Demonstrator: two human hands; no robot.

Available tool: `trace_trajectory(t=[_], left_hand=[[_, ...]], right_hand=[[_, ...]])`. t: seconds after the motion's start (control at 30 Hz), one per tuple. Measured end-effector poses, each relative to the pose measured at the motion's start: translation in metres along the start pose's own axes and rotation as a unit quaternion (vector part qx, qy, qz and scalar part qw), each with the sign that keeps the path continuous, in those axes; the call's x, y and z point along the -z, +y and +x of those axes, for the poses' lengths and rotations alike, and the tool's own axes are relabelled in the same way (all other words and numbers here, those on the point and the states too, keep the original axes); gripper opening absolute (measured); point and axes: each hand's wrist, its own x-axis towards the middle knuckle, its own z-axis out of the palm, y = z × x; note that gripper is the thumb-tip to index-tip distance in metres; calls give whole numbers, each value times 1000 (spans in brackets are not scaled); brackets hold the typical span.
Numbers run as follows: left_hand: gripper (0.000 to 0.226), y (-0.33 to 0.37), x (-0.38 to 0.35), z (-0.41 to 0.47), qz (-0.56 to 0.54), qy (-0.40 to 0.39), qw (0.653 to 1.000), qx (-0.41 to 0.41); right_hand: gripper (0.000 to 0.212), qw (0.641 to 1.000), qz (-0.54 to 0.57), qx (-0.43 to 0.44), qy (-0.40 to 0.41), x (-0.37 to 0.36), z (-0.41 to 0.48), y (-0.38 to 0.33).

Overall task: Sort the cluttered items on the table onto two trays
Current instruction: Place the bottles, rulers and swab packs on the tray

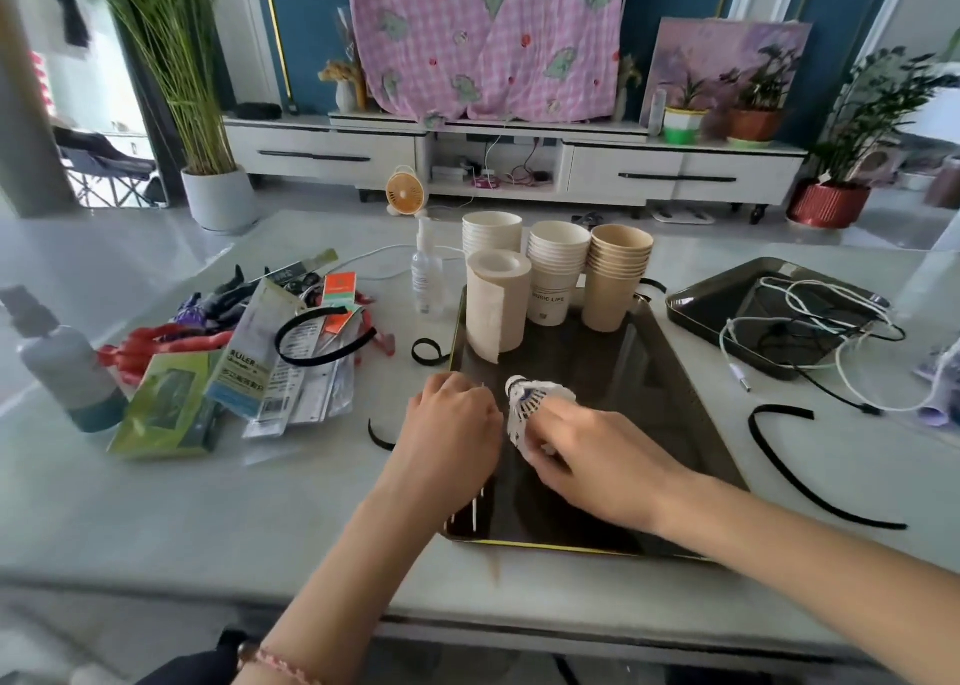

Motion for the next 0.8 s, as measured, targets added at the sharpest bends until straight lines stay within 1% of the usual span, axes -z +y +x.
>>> trace_trajectory(t=[0.1,0.17,0.27,0.33,0.4,0.5,0.6,0.63,0.67,0.7,0.77,0.8], left_hand=[[27,-7,6,-2,-23,10,1000,16],[27,-12,10,-4,-35,23,999,17],[25,-18,20,-8,-55,42,997,19],[25,-24,25,-8,-53,51,997,21],[23,-33,30,-7,-66,70,995,23],[20,-45,41,-5,-115,129,984,35],[21,-72,64,-2,-110,231,965,61],[22,-80,70,-2,-101,251,960,70],[23,-93,78,-2,-89,262,958,76],[24,-101,83,-3,-82,264,958,80],[25,-116,89,-5,-75,259,959,87],[25,-120,89,-7,-76,259,959,90]], right_hand=[[16,1000,26,-9,2,1,-3,-7],[14,998,46,8,46,8,0,-15],[20,990,90,14,110,24,14,-28],[18,985,114,-19,126,33,33,-34],[12,982,140,-73,104,34,65,-36],[35,973,163,-156,47,29,120,-27],[44,954,202,-213,60,22,179,-24],[47,952,202,-221,68,21,194,-21],[49,957,180,-217,72,18,213,-20],[52,965,136,-211,71,16,227,-15],[58,977,51,-204,46,10,251,-6],[60,975,36,-219,24,6,259,0]])
